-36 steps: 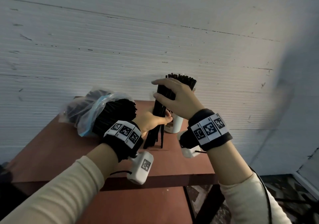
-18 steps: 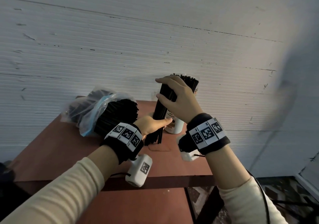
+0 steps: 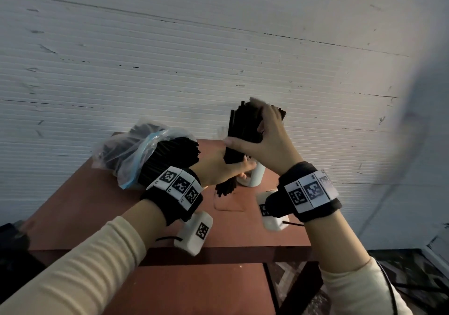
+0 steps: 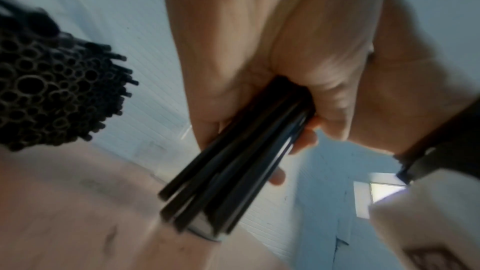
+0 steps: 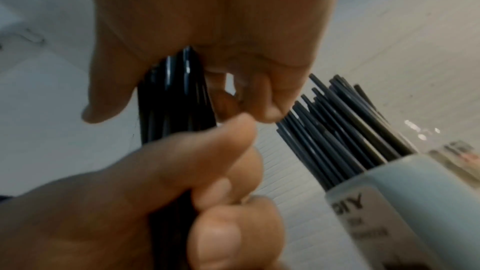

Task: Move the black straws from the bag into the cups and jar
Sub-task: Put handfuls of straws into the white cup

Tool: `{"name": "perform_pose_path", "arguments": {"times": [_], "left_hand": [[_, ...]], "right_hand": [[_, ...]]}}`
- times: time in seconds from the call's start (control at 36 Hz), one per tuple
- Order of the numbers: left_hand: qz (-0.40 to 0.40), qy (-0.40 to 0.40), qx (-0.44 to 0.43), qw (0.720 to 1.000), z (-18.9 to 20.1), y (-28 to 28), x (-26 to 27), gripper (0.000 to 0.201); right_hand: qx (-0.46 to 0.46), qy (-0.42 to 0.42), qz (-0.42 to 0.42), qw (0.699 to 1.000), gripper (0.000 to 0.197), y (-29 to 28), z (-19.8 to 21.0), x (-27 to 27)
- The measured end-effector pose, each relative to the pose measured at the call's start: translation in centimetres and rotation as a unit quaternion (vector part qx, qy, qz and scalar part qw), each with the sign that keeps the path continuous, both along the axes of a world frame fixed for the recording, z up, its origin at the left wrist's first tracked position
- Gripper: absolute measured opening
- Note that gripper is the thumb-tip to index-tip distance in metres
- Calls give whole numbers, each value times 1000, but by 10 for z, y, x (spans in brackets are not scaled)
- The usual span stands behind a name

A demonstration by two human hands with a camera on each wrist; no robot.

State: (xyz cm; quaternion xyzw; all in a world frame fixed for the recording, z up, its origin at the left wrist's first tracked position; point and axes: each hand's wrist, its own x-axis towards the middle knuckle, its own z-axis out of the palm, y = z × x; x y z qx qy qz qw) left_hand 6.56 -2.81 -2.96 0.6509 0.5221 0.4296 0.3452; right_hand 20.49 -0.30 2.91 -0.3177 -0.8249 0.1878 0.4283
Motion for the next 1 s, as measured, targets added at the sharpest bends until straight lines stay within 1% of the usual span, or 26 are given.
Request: {"name": "perform_pose_path", "arguments": {"times": [0.08, 0.14, 0.17, 0.25, 0.28, 0.33, 0.36, 0.42, 0.47, 0.5, 0.58, 0.64, 0.67, 0.72, 0.83, 0.92, 0.94, 1.0], "left_hand": [[-69, 71, -8, 995, 9, -6, 5, 26], [-92, 111, -16, 989, 9, -7, 6, 25], [-95, 117, -26, 988, 8, -7, 7, 27], [-95, 105, -40, 989, 4, 1, 11, 47], [-84, 93, -31, 992, 3, 5, 14, 56], [-32, 47, -14, 998, 4, 15, 19, 81], [-2, 13, -4, 1000, 6, 18, 22, 87], [60, -35, 44, 997, 9, 22, 28, 86], [123, -27, 88, 988, 10, 28, 31, 96], [145, -17, 91, 985, 9, 33, 31, 105], [149, -12, 34, 988, 2, 57, 27, 132], [134, -21, 0, 991, -2, 73, 25, 144], [122, -32, -15, 992, -5, 79, 24, 145], [94, -49, -36, 994, -10, 90, 25, 133], [87, 2, -40, 995, -23, 110, 15, 105], [57, 15, -47, 997, -19, 111, 11, 77], [49, 15, -44, 998, -18, 110, 11, 71], [33, 17, -42, 998, -19, 111, 10, 68]], "right_hand": [[-66, -54, 76, 993, 53, -2, -3, 4], [-66, -64, 92, 991, 26, -2, -8, 4], [-61, -52, 91, 993, 19, -2, -10, 5], [-59, 3, 72, 996, 32, 2, -7, 9], [-60, 14, 67, 996, 30, 3, -3, 11], [-56, 38, 57, 996, 21, 8, 8, 17], [-53, 61, 52, 995, 21, 12, 15, 21], [-44, 111, 34, 992, 24, 24, 27, 29], [-35, 153, 9, 988, 28, 36, 38, 37], [-35, 168, -4, 985, 28, 43, 43, 40], [-44, 189, -30, 980, 25, 60, 53, 46], [-44, 186, -32, 981, 25, 68, 57, 46], [-43, 178, -33, 983, 26, 72, 57, 44], [-40, 153, -39, 987, 29, 78, 57, 40], [-30, 119, -46, 991, 35, 89, 53, 34], [-24, 101, -49, 993, 36, 96, 49, 30], [-23, 98, -47, 994, 36, 96, 48, 28], [-17, 92, -44, 995, 37, 99, 45, 25]]}}
